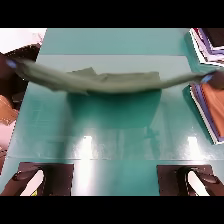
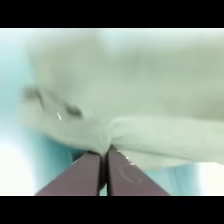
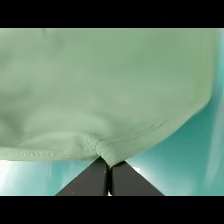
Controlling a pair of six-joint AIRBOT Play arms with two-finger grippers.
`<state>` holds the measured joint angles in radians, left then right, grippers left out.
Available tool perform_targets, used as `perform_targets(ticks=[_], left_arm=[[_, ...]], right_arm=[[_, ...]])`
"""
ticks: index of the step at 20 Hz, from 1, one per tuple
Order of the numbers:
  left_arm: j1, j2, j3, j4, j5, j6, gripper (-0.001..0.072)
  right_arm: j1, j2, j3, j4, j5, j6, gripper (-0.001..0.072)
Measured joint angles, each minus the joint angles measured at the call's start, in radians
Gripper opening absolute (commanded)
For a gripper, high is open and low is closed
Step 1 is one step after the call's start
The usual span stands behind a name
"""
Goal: Fold the shirts.
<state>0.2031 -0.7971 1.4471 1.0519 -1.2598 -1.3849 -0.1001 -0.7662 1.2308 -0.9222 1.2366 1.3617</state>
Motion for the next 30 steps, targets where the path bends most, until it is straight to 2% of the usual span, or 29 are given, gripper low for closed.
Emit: perform_targets(ticks=[6,10,15,23,26,30], left_arm=[[-0.001,0.04,0.489,-0.007,0.078,-0.099,0.0025],[-0.001,0.033,0.597,-0.004,0.121,-0.133,0.0025],[-0.001,-0.068,0.46,0.0,0.045,-0.148,0.0027],[-0.001,-0.418,0.041,0.005,-0.026,-0.112,0.0027],[-0.001,-0.565,-0.019,-0.004,0.034,-0.093,0.0027],[-0.003,-0.706,-0.009,-0.019,0.192,-0.08,0.0026]], right_arm=[[-0.187,0.037,0.481,-0.076,0.037,-0.003,0.0017],[-0.255,-0.028,0.693,-0.101,0.09,-0.002,0.0016],[-0.174,-0.196,0.74,-0.125,0.193,0.026,0.0017],[0.064,-0.576,0.48,-0.325,0.248,0.092,0.0016],[0.089,-0.747,0.471,-0.344,0.227,0.098,0.0016],[0.101,-0.941,0.581,-0.344,0.168,0.102,0.0016]])
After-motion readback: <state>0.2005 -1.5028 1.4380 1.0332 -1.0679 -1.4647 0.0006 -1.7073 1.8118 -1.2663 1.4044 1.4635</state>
